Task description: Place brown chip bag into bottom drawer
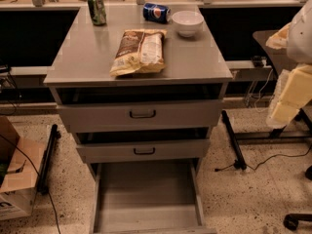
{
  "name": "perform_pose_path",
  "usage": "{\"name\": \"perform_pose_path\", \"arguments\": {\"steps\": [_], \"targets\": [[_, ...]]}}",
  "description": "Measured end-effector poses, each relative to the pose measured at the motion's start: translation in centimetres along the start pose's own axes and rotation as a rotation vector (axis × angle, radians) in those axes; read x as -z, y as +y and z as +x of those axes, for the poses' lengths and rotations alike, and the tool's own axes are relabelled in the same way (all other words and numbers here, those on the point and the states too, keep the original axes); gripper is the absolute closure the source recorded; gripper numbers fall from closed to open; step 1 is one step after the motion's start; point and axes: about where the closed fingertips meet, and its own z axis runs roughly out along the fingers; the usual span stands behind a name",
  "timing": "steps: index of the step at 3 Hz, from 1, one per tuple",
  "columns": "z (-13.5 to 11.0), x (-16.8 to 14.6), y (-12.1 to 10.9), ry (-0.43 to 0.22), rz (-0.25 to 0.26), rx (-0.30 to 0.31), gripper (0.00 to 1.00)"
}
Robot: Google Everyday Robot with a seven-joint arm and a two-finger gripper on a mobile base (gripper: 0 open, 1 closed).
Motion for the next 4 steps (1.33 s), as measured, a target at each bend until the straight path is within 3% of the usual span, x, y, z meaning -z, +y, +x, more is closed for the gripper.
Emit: {"name": "perform_pose_path", "arguments": {"steps": [1, 2, 4], "targets": [[0.0, 0.0, 0.0, 0.000, 0.000, 0.000, 0.00], [-2.1, -1.2, -1.4, -0.044, 0.013, 0.036, 0.00], [-8.8, -5.5, -5.4, -0.200, 0.019, 0.061, 0.00]]}}
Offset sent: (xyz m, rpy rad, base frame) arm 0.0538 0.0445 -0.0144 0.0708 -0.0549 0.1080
